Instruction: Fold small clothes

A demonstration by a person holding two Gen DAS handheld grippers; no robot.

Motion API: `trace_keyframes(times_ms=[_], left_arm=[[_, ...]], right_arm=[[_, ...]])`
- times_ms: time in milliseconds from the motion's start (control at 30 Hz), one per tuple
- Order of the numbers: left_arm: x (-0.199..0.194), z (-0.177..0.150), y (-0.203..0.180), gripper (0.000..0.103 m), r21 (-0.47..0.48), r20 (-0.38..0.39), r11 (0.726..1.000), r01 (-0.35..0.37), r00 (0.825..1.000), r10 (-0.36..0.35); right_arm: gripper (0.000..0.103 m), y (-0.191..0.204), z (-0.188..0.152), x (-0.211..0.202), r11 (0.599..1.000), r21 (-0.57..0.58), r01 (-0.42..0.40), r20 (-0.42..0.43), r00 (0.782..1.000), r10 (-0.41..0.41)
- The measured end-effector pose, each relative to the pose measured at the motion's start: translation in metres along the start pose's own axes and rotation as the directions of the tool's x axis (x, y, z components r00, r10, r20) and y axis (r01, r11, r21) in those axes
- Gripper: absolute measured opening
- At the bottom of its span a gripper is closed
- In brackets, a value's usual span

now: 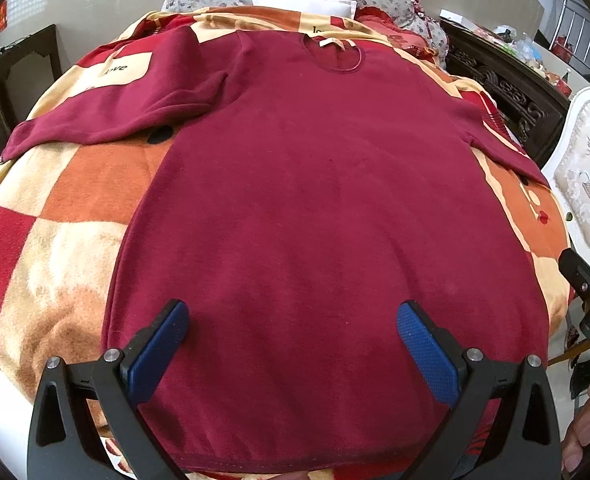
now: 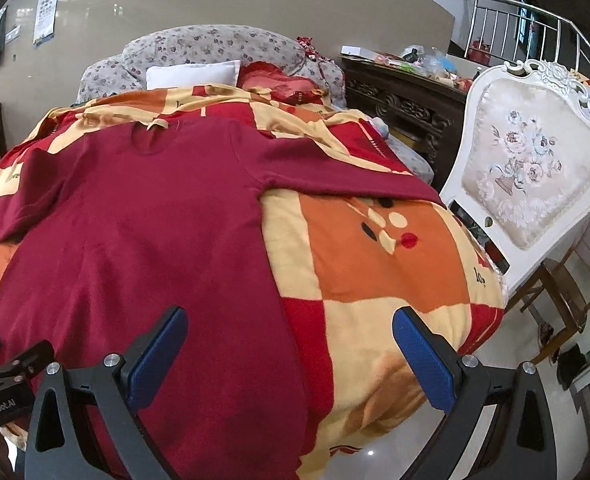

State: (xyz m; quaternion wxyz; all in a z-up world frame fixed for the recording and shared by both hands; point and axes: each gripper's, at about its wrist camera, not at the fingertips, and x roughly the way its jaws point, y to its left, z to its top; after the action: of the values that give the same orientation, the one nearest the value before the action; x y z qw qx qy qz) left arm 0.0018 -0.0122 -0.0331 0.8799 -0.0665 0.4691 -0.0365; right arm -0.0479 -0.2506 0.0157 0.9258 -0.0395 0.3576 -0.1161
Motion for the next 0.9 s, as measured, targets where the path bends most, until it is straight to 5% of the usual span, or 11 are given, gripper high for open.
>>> trace_keyframes(times_ms=[300,900], left_arm=[[0.001,0.0,-0.001,0.103,0.003,0.001,1.0,0.001,1.0,-0.001],[0.0,-0.001,-0.002,0.103,0.004,0.001,1.0,0.001,1.0,-0.001]], right_arm=[[0.103,-0.012,-0.002,0.0,0.994,0.023,0.111,0.018,0.994,-0.111],[0.103,-0.024,-0.005,0.006,0.988,0.011,0.154,0.008,0.988,-0.154]])
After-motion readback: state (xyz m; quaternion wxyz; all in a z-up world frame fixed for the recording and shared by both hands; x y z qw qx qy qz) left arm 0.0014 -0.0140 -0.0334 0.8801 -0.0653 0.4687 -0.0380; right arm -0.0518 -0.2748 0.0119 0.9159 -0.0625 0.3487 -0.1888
